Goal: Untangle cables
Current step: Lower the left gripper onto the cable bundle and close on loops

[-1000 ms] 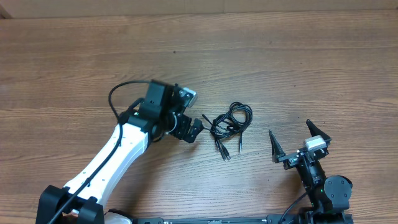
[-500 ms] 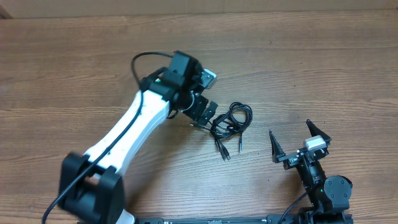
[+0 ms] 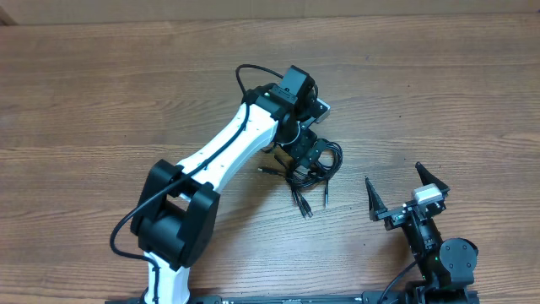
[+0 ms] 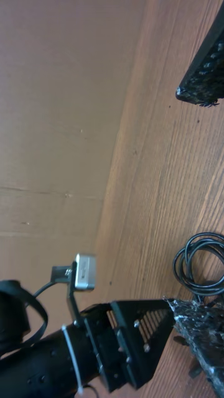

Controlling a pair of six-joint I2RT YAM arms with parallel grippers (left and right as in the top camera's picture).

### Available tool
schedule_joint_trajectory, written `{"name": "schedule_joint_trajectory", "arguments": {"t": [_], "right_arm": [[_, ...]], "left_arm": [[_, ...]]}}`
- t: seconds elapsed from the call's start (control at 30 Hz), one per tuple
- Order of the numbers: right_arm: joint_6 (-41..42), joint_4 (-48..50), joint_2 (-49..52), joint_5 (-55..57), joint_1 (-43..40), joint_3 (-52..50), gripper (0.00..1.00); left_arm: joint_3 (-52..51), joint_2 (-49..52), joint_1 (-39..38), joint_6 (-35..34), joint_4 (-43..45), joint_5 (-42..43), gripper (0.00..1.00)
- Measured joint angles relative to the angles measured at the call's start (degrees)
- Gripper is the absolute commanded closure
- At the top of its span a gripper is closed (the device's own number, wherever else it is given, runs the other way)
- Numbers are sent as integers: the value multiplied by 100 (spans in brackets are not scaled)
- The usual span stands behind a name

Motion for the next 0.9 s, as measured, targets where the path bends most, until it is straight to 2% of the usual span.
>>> {"name": "schedule_joint_trajectory", "arguments": {"t": [0.9], "right_arm": [[0,-2,0,0,0,0,0]], "left_arm": [[46,675,-278,-879,551,-407,0]]}}
